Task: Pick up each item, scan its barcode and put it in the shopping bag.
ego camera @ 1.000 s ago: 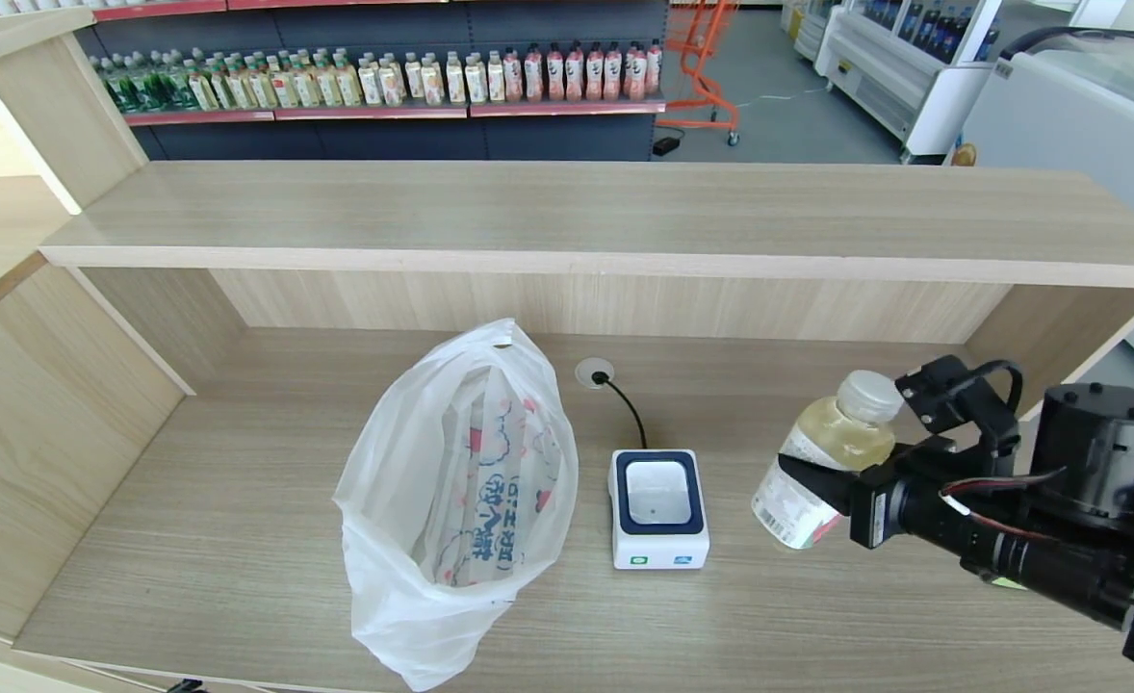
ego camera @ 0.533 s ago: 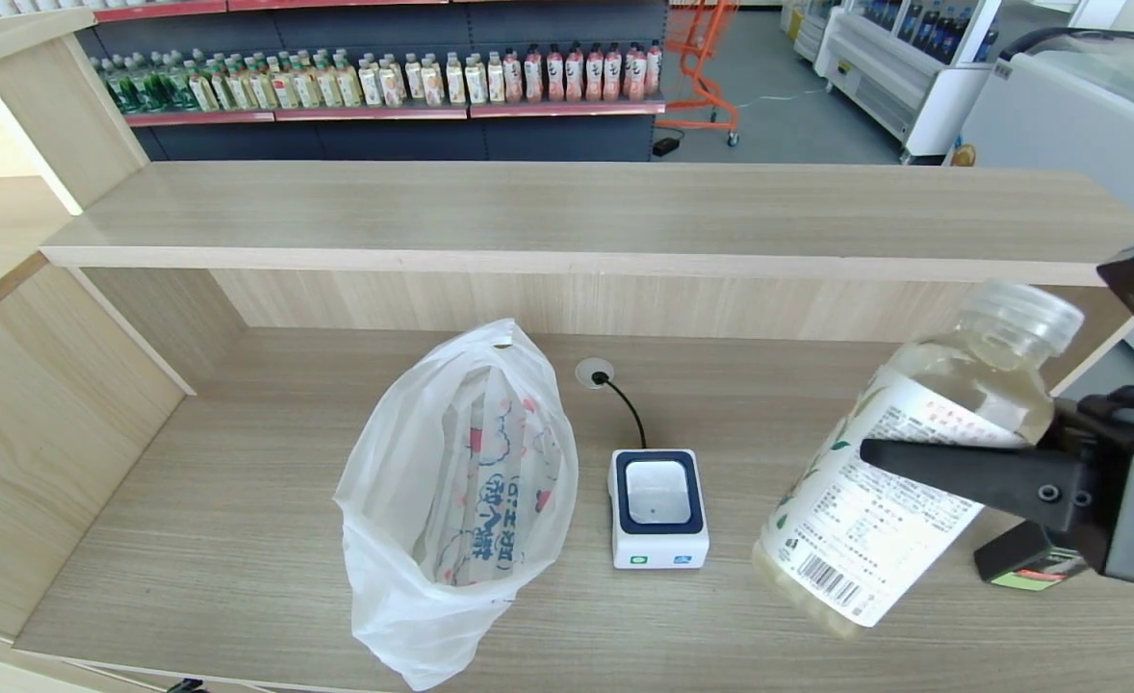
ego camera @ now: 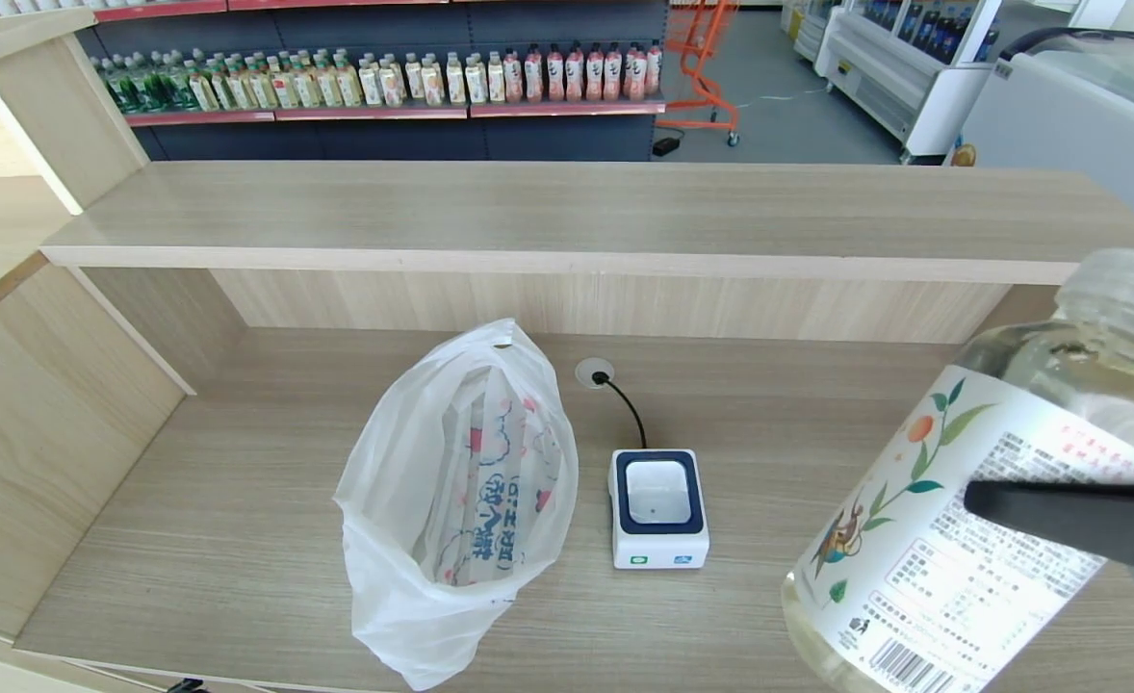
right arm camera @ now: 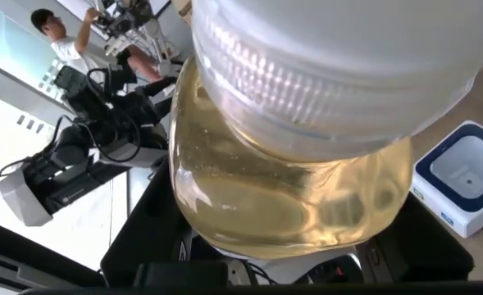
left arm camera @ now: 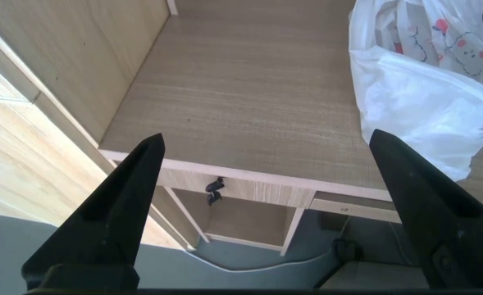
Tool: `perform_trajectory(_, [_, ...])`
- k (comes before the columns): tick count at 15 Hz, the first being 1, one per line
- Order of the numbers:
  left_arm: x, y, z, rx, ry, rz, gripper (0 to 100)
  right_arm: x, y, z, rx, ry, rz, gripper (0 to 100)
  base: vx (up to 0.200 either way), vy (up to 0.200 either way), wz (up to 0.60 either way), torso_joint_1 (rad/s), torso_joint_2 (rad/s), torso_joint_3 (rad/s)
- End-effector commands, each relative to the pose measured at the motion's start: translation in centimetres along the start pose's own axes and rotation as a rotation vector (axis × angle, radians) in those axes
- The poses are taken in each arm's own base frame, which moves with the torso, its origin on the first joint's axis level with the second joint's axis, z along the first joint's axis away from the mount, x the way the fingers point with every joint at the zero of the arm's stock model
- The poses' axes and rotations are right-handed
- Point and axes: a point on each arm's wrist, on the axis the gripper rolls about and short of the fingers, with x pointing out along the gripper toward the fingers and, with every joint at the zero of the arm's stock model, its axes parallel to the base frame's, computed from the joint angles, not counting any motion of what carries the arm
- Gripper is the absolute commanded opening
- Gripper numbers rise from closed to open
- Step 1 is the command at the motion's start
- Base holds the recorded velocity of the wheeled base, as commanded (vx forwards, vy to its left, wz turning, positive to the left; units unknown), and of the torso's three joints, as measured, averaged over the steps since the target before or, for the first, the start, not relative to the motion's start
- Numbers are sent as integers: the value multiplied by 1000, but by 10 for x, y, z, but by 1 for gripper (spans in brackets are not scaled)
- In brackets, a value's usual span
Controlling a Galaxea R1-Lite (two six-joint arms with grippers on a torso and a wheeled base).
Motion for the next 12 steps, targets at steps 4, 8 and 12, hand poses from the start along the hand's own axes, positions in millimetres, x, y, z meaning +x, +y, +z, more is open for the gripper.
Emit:
perform_trajectory(4, [0,0,0,0,0,0,100,5,-1,-1,13,22,27,0,0,0,0,0,0,0])
perform_trajectory(8, [0,0,0,0,0,0,100,10,-6,0,24,34,24,0,0,0,0,0,0,0])
perform_trajectory(12, [0,0,0,0,0,0,100,13,-4,-1,22,40,43,0,0,0,0,0,0,0])
